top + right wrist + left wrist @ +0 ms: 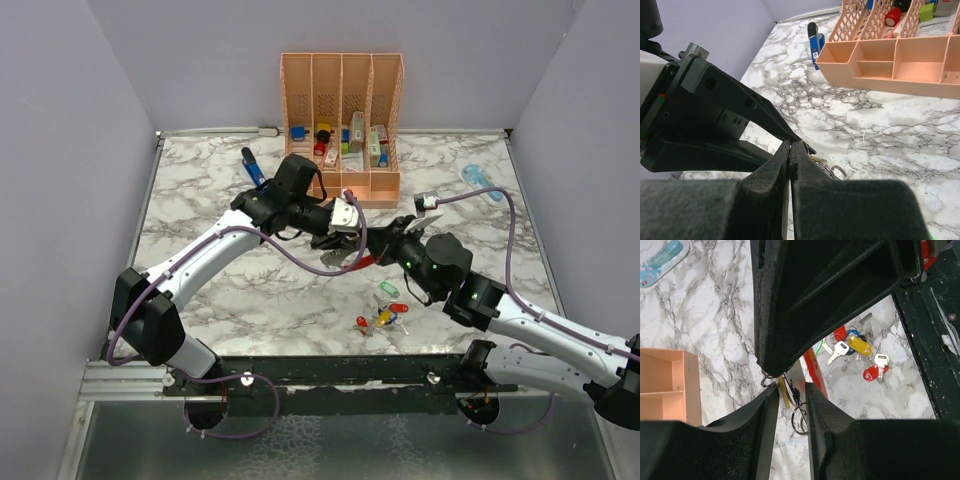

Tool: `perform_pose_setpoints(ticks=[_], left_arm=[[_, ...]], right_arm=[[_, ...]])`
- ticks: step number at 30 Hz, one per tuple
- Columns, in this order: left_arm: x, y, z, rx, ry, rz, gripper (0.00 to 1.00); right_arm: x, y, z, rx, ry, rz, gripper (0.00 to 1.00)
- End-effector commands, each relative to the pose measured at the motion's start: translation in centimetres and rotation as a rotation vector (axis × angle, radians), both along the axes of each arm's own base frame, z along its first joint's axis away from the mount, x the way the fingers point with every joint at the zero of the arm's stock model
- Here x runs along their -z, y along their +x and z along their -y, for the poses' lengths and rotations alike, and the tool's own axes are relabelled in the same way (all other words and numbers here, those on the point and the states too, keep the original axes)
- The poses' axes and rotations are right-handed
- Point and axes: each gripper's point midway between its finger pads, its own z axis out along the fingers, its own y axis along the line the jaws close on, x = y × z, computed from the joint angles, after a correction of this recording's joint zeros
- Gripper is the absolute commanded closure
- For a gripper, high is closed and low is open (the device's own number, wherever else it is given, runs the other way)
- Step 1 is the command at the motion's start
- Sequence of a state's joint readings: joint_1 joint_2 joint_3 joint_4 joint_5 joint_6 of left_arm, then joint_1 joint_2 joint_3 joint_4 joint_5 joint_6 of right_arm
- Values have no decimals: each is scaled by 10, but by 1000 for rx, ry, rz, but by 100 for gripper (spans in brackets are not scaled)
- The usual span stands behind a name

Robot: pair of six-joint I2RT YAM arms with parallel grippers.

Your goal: Put the keys on the keyring

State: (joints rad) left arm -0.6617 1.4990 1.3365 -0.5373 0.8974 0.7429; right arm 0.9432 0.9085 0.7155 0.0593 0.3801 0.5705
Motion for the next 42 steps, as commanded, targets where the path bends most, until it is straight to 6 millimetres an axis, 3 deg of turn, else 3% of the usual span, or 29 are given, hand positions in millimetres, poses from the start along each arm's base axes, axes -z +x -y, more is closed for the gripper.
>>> perform_pose_setpoints(ticks=[1,13,16,17,19,26,27,32,42], left_arm=[[-6,-7,0,7,-21,-12,71],[-9,10,0,-53,-9,57,67],[-10,19,-4,-97,11,90,51],[-12,22,-5,-109,14,102,36],[-12,23,-6,-111,20,112,21],[-19,24,-4,-102,-7,117,3],[-30,22,-2,-87,-29,123,1],[-53,3,4,21,-115,83,1],[-51,-10,4,79,-144,68,18]], right_arm=[[-34,3,4,31,88,50,99],[-35,-2,5,15,111,36,99],[-34,-3,6,15,109,34,99],[-34,-3,6,13,110,34,99],[-35,-4,6,12,112,34,99],[-31,-5,5,6,117,21,99],[-30,-6,6,7,122,20,99],[-26,-6,8,18,143,8,99],[-23,-6,5,22,187,-32,99]])
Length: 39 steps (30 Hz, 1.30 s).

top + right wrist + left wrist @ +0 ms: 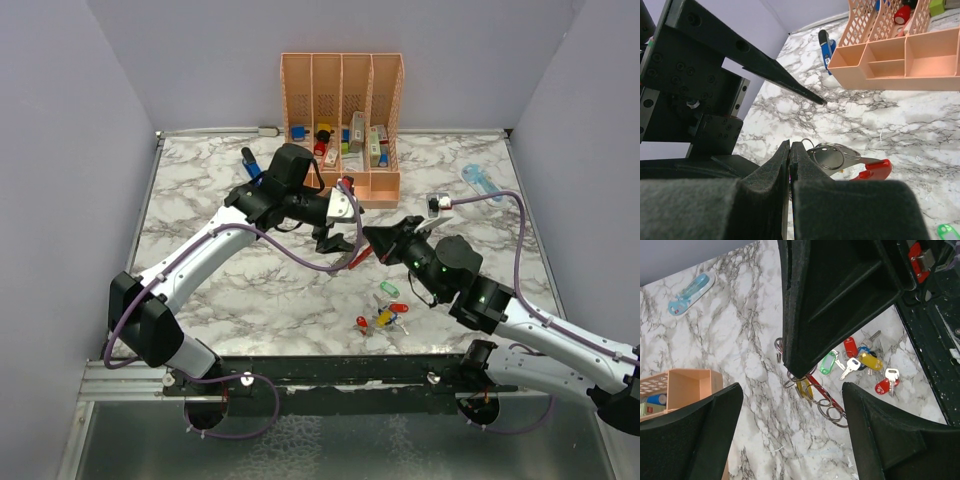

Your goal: Put the keys on the keyring

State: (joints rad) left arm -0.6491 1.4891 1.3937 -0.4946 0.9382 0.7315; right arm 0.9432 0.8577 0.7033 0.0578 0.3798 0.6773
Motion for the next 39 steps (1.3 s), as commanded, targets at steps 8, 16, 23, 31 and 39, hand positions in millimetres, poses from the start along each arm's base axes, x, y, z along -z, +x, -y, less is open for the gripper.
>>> perform_pose_setpoints(ticks=[8,16,23,31,39], left_arm=[[-10,-15,1,64,-59,-5,37],[1,-19,0,72,-47,-39,41],[13,-26,1,84,-31,-66,45],[15,-26,2,78,-22,-69,51],[16,-30,5,89,-23,-81,56]], right_arm=[[-17,2,-3,9,80,-1,99],[-17,4,-2,25,96,-14,99],[-17,7,1,56,105,-28,99],[-16,8,4,71,111,-39,99],[-13,9,8,96,122,-48,99]])
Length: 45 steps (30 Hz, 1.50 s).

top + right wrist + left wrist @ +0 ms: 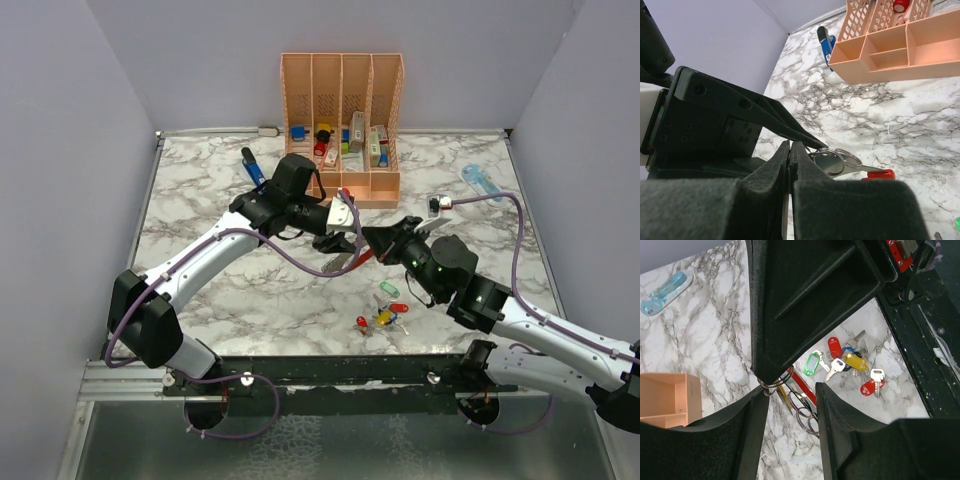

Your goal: Put the keys on the keyring

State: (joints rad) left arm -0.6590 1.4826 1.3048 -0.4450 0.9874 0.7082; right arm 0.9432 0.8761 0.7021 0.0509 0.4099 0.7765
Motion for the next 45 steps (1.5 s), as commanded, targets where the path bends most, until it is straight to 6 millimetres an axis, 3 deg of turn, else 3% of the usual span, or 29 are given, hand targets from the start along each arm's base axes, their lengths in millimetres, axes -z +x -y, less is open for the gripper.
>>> perform_pose_setpoints(ticks=[1,17,30,40,42,44,45], left_arm=[[-6,-15,4,47,-23,-15,57],[9,-10,6,5,15,-11,76],[5,7,5,-89,31,30,71],[-13,14,11,-94,-30,43,70],[-13,15,9,-95,-35,39,67],[-15,12,8,-82,-48,30,44],[-18,10,7,-67,-59,26,38]], right_arm=[[-18,6,10,68,60,16,99],[-13,8,19,119,84,-4,99],[-11,6,16,95,82,-11,99],[-8,2,11,68,109,-33,99],[-8,1,13,73,125,-42,99],[-8,-1,15,72,139,-47,99],[-8,-2,15,72,146,-45,99]])
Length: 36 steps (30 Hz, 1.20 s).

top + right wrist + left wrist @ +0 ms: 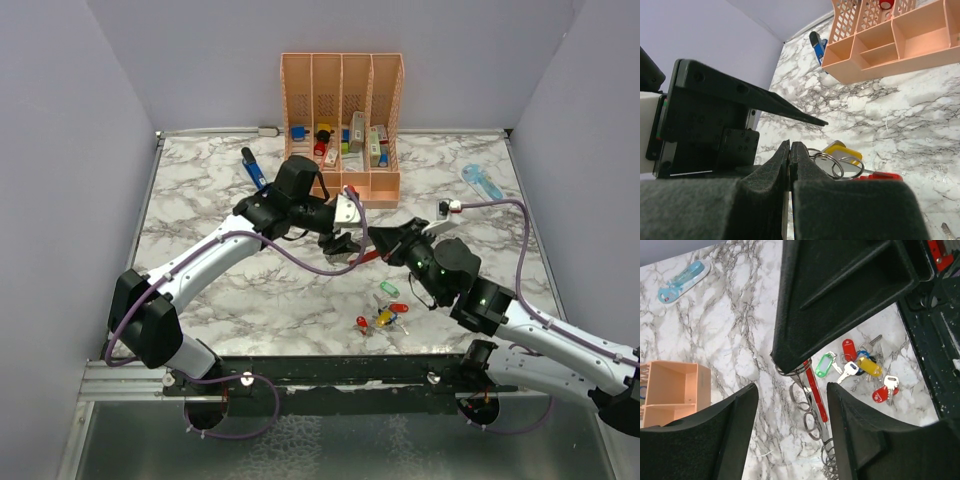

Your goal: Put the keys on the keyring

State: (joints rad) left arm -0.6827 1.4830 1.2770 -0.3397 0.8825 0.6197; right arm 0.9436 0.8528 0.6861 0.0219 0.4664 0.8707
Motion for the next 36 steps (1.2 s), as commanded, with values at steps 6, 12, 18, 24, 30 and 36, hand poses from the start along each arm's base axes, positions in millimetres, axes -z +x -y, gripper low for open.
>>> perform_pose_setpoints(ticks=[6,12,18,24,30,36], left_arm=[[-22,-13,-2,64,-94,9,44],[-26,-26,-1,110,-139,-24,46],[-24,-19,1,80,-145,-10,46],[-24,-17,0,72,-140,5,47],[-19,-23,-2,90,-136,-11,62],[-12,-29,-5,107,-127,-21,62]], right_arm=[[-17,-7,0,-27,96,26,99],[-21,-9,-7,-56,128,37,99],[-21,-7,-16,-78,131,31,99],[-19,-7,-17,-80,136,24,99],[-24,-8,-11,-62,151,32,99],[-23,-7,-8,-45,168,29,99]])
